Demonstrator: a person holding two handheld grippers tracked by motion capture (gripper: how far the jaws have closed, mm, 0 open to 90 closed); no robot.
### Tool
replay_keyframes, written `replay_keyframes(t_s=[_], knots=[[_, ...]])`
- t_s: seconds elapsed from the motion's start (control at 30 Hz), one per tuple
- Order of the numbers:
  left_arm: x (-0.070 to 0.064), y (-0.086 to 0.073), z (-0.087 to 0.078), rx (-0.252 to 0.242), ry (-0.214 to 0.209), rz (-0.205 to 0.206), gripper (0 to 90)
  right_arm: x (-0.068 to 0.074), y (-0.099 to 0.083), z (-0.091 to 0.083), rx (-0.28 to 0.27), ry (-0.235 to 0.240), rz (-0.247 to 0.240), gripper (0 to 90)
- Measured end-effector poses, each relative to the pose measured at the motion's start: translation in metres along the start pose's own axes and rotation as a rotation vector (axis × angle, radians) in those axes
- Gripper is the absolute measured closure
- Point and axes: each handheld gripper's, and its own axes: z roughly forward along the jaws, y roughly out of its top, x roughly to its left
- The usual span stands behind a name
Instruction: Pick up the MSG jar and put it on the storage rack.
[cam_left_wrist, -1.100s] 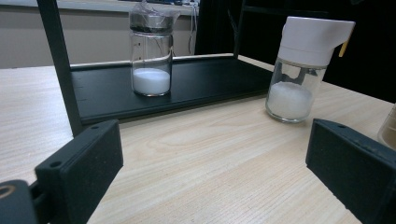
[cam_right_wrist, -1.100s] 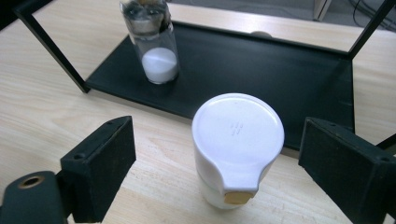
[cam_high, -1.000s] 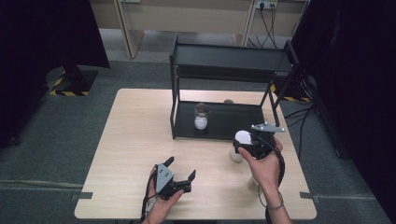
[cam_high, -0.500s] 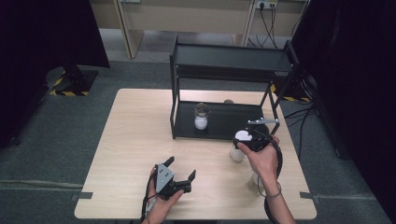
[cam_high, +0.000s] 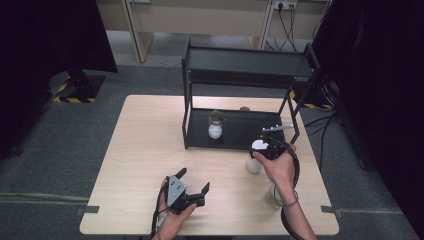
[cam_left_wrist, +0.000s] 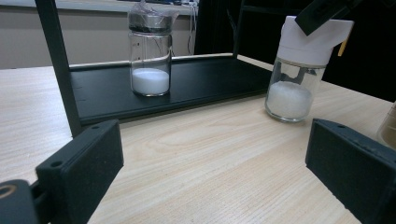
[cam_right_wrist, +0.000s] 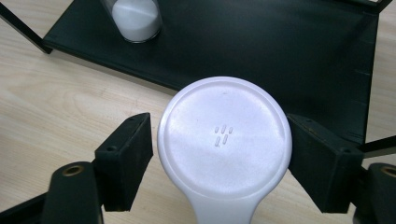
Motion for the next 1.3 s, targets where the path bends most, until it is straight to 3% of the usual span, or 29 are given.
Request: replay_keyframes(t_s=[0.33,1.3], knots=[[-0.0001,0.0000,-0.0001,-0.001,0.001,0.001,3.6,-0.0012,0.0032,0.0062,0.025,-0.007,-0.013,30.7],[0.0000,0.0000,-0.0001,-0.001,0.002,0.000,3.6,0.0035,0.0039,0.0015,-0.013,0.005,-0.022,31.1]])
